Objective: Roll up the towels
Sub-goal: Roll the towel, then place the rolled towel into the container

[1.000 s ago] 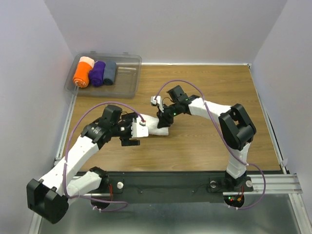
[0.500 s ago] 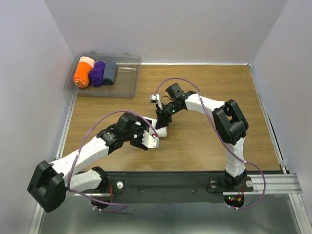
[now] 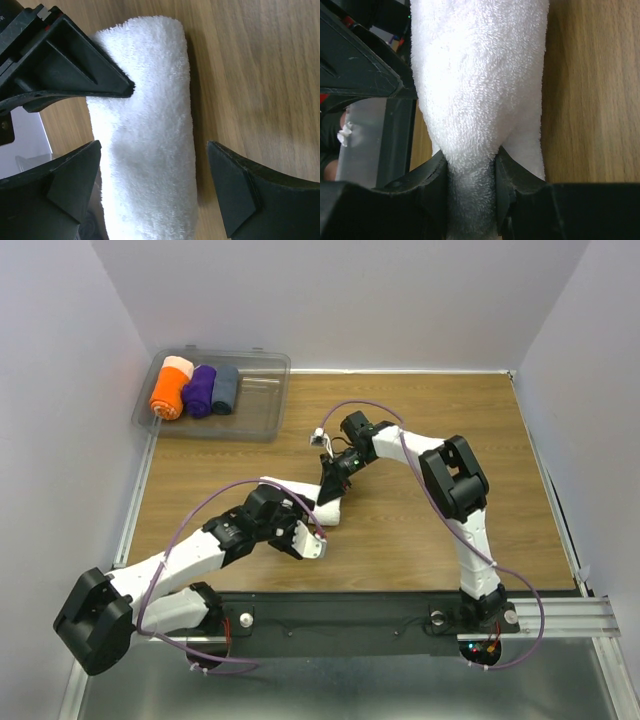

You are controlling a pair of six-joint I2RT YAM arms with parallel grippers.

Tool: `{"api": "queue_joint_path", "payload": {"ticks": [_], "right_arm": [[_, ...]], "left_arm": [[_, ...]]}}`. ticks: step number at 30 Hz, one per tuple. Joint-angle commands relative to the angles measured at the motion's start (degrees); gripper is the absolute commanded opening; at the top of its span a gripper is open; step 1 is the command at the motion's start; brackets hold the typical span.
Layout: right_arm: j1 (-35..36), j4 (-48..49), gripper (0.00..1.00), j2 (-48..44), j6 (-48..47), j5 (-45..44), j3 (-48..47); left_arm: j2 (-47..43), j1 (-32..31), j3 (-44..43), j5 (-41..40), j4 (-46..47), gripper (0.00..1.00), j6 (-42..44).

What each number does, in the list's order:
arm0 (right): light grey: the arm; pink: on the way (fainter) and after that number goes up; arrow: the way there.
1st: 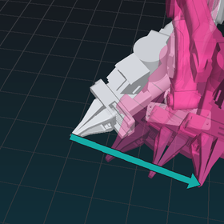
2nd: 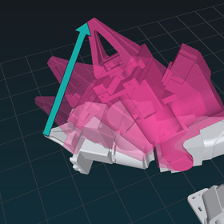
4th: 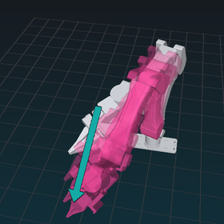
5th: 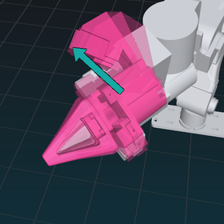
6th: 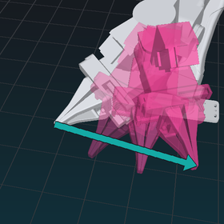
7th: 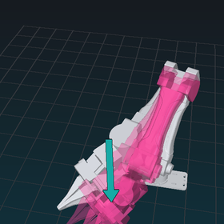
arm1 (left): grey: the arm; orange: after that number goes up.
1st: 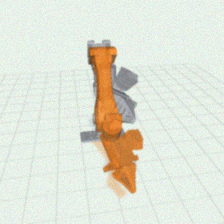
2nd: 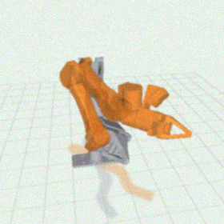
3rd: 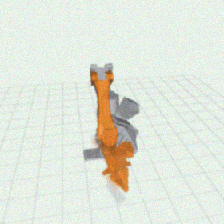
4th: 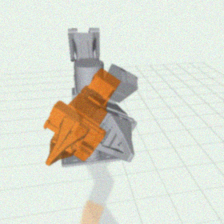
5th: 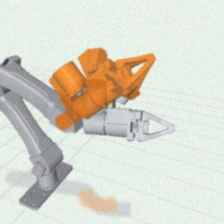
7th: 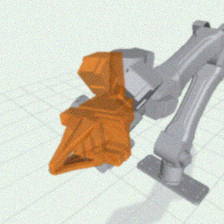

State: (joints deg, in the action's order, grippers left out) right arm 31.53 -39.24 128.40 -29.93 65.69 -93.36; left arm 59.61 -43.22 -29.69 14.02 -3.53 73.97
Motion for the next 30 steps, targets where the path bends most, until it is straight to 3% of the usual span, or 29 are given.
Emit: {"api": "queue_joint_path", "payload": {"ticks": [1, 4, 11, 21, 27, 30], "right_arm": [[0.38, -8.65, 0.06, 6.33, -1.44, -5.93, 0.73], [0.20, -9.97, 0.06, 7.21, -2.06, -5.40, -0.06], [0.11, -15.59, 0.06, 10.02, -6.10, -5.22, -2.61], [0.20, -22.72, 0.05, 12.31, -11.81, -4.78, -5.95], [0.73, -24.74, 0.06, 11.70, -14.01, -4.96, -6.31], [1.16, -25.00, 0.06, 11.61, -14.71, -5.22, -5.69]], "left_arm": [[-2.93, -0.55, 1.92, 0.74, 1.51, 0.99, 1.61], [-1.61, -0.81, 2.53, 0.04, 1.94, 0.99, 0.82], [1.11, -0.81, 5.78, -3.91, 13.80, 0.99, 1.34], [11.56, -0.81, 6.58, -6.73, 24.61, 0.99, 1.17], [18.15, -0.81, 4.13, -8.74, 23.67, 0.98, -2.07], [21.67, -0.20, 1.75, -8.58, 20.07, 0.92, -4.89]]}}
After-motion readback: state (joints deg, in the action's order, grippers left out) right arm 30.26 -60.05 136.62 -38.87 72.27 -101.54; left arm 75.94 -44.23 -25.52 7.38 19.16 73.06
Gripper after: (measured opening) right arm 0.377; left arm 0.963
